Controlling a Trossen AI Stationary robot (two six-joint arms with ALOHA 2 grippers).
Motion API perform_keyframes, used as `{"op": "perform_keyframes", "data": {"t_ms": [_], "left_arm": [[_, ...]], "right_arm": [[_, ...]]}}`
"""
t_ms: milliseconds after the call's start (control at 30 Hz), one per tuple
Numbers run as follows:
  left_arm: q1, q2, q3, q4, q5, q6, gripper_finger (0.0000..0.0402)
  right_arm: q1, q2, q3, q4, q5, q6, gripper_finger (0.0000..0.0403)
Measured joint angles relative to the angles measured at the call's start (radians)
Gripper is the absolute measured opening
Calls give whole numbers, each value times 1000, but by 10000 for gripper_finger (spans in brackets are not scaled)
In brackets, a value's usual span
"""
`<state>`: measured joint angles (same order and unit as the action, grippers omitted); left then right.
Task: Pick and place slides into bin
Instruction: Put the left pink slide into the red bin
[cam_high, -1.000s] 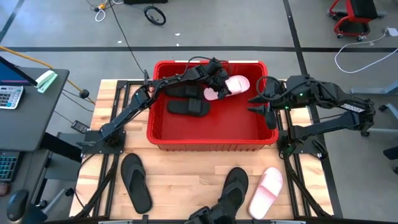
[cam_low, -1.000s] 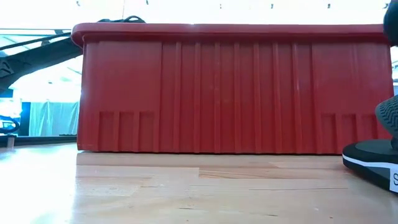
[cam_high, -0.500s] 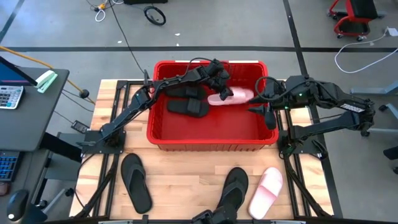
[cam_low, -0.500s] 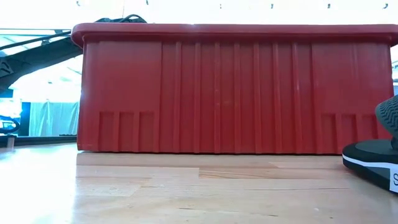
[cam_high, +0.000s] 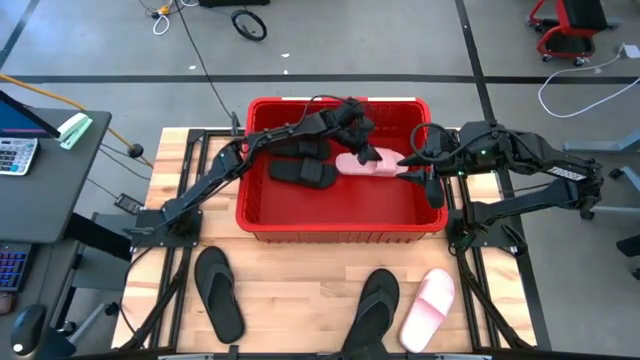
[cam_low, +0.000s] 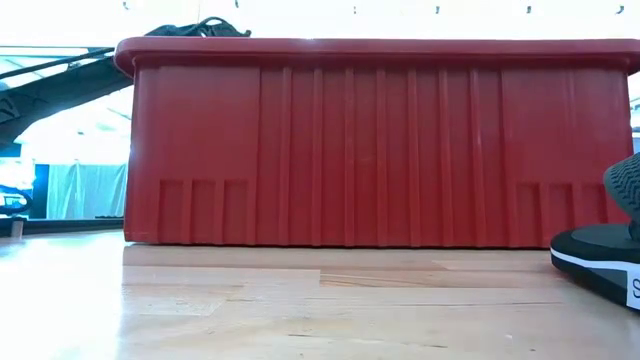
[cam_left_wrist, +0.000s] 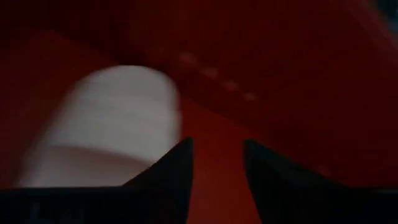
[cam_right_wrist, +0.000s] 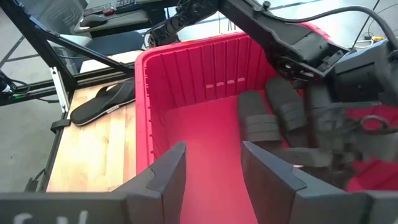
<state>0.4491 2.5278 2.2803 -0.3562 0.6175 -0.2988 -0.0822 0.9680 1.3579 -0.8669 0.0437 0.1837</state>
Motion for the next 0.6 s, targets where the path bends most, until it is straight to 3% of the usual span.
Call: {"op": "perform_keyframes", "data": {"t_ms": [167,233,367,600], "left_arm": [[-73,-4,22,-123,8,149,56],[-100,-3,21,-187,-47,190,17],[-133,-3,21,-246,-264,207,12],[-133,21,20,-308,-362,175,5]], "right_arm": [[0,0,0,0,0,0,158],[0,0,0,0,0,-1,158],[0,0,0,0,0,-1,158],[0,0,0,0,0,-2,158]]}}
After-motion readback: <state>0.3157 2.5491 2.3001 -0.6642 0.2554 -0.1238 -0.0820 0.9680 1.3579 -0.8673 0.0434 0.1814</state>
